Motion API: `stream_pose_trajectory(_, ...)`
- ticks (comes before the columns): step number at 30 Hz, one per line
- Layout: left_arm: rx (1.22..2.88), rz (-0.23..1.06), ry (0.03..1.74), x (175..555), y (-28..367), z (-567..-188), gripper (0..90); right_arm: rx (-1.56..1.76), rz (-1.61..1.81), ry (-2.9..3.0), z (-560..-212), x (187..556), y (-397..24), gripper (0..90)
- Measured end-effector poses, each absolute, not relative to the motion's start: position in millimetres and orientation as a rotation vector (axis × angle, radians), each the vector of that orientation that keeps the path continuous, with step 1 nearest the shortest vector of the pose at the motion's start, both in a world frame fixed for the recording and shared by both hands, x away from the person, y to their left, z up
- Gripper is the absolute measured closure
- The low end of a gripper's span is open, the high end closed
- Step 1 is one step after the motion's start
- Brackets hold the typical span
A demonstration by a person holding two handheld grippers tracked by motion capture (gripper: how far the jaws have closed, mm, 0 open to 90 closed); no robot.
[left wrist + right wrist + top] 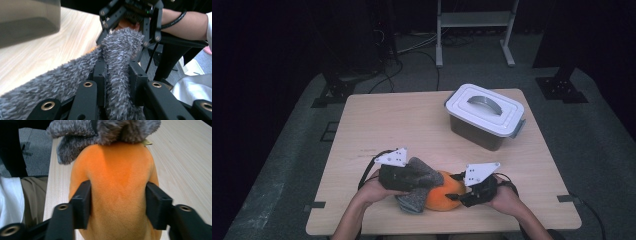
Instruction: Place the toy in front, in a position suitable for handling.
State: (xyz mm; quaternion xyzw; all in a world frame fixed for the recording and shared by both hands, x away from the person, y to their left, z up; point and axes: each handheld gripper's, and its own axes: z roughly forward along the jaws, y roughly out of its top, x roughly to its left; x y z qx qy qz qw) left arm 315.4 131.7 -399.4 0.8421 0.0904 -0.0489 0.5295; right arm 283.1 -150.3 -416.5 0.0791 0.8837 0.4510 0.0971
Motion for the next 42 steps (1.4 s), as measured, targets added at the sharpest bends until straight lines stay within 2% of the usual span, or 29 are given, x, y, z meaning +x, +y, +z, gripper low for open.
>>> stream_pose_trajectory(4,2.029,-0.159,0.202,315.9,136.5,-403.9,71.9,0.302,1.366,2.648,-415.3,289.9,-151.7,27.1)
stream_pose_trajectory(15,2.067,-0.202,0.135,310.6,132.8,-403.1,71.8,0.396,1.416,2.720,-418.5,295.2,-153.8,18.6)
stream_pose_trajectory(16,2.064,-0.196,0.143,310.3,132.1,-402.8,71.9,0.397,1.410,2.724,-420.3,294.8,-151.9,20.7)
stream_pose_trajectory(19,2.049,-0.178,0.163,312.7,134.3,-401.7,71.9,0.349,1.381,2.702,-419.0,292.3,-152.9,37.3)
stream_pose_trajectory(22,2.047,-0.156,0.172,314.7,138.8,-398.1,71.9,0.307,1.375,2.679,-415.9,291.9,-154.9,45.0)
stream_pose_trajectory(33,2.041,-0.107,0.255,322.1,157.4,-400.0,71.7,0.274,1.357,2.663,-411.2,292.6,-155.4,45.7)
stream_pose_trajectory(42,2.034,-0.087,0.146,309.2,126.5,-386.3,71.7,0.235,1.350,2.646,-411.1,287.5,-145.3,45.4)
